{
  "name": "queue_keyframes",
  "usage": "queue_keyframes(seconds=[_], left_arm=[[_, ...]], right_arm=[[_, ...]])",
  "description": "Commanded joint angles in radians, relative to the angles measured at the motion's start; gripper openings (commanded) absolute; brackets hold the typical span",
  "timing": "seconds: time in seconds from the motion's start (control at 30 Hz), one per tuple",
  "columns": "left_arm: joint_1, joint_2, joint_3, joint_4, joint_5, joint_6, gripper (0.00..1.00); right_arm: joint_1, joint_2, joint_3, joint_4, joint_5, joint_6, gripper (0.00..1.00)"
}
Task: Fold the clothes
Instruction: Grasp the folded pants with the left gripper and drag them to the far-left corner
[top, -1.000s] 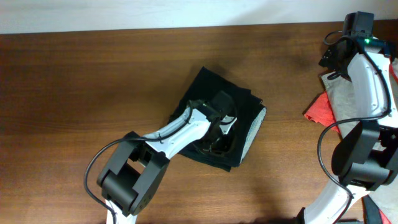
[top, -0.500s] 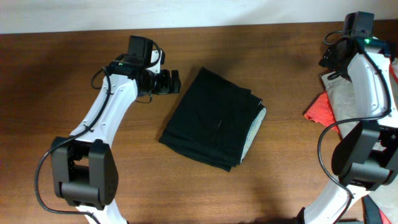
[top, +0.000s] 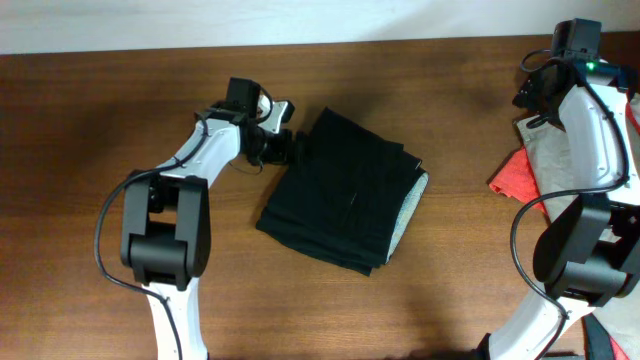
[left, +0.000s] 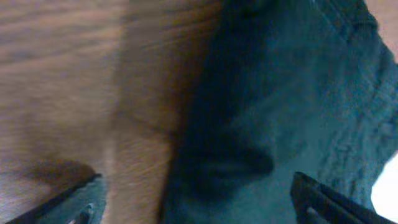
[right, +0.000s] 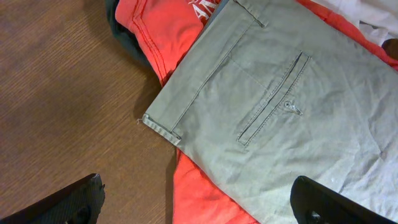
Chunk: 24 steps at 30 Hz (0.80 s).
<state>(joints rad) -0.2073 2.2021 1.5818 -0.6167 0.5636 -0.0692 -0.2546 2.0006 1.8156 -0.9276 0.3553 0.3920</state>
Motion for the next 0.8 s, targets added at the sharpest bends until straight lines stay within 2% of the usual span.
queue_keyframes(seconds=[0.0,0.07,0.17,0.2,0.23,0.27,0.37,0.47,0.5,0.53,0.63,0.67,0.77], left_arm=[[-0.009,0.062,-0.002,-0.018,0.095,0.011,0.80],[-0.008,0.074,-0.002,-0.031,0.095,0.011,0.43],[-0.007,0.075,-0.003,-0.017,0.095,0.010,0.18],[0.002,0.075,-0.003,-0.004,0.082,0.010,0.04],[0.011,0.075,-0.002,-0.001,0.062,0.002,0.01],[0.023,0.075,0.003,-0.001,0.028,-0.023,0.01],[0.134,0.074,0.031,-0.002,-0.130,-0.229,0.01],[0.302,0.074,0.079,0.000,-0.161,-0.321,0.01],[0.414,0.074,0.106,0.000,-0.214,-0.399,0.01],[0.459,0.074,0.112,0.006,-0.238,-0.429,0.01],[0.693,0.074,0.115,0.050,-0.406,-0.578,0.11],[0.756,0.074,0.115,0.058,-0.442,-0.613,0.11],[0.906,0.074,0.115,0.071,-0.432,-0.620,0.11]], right_arm=[[-0.002,-0.008,0.006,0.000,0.019,0.005,0.99],[-0.002,-0.008,0.006,0.000,0.019,0.005,0.99],[-0.002,-0.008,0.006,0.000,0.019,0.005,0.99],[-0.002,-0.008,0.006,0.000,0.019,0.005,0.99],[-0.002,-0.008,0.006,0.000,0.019,0.005,0.99],[-0.002,-0.008,0.006,0.000,0.019,0.005,0.99],[-0.002,-0.008,0.006,0.000,0.019,0.005,0.99],[-0.002,-0.008,0.006,0.000,0.019,0.005,0.99],[-0.002,-0.008,0.006,0.000,0.019,0.005,0.99],[-0.002,-0.008,0.006,0.000,0.019,0.005,0.99],[-0.002,-0.008,0.006,0.000,0.019,0.005,0.99],[-0.002,-0.008,0.006,0.000,0.019,0.005,0.99],[-0.002,-0.008,0.006,0.000,0.019,0.005,0.99]])
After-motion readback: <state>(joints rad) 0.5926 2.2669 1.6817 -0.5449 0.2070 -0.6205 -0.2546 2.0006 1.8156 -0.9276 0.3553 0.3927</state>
